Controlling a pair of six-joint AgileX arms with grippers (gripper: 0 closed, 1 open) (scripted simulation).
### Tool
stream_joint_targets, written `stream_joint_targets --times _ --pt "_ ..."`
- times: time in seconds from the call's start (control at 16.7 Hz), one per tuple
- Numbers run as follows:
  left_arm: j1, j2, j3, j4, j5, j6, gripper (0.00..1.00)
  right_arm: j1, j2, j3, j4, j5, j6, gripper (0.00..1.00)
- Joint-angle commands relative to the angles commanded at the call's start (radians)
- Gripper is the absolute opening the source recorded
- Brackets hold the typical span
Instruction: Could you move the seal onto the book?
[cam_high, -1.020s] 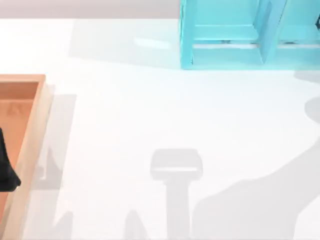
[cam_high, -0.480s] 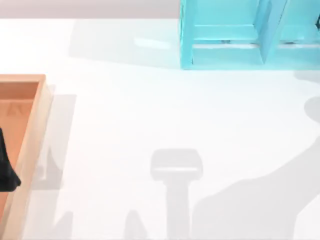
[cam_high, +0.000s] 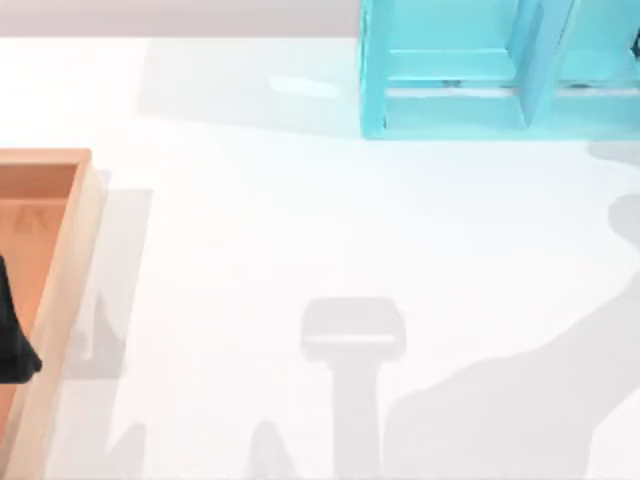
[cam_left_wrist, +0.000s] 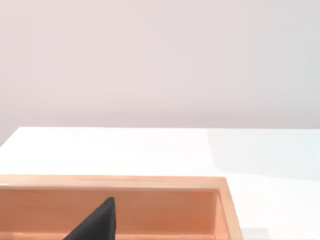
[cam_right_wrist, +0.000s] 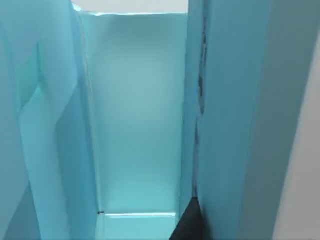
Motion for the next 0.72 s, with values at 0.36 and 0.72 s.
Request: stream_joint_targets --times 0.36,0.72 --pt "0.0 0.0 0.0 0.0 0.0 0.0 1.0 -0.005 -0.004 -0.001 -0.001 0.0 0.001 0.0" --pt "0.0 0.0 0.0 0.0 0.0 0.0 1.0 -0.049 -0.232 -0.116 -0.128 -0.059 -0.005 0.0"
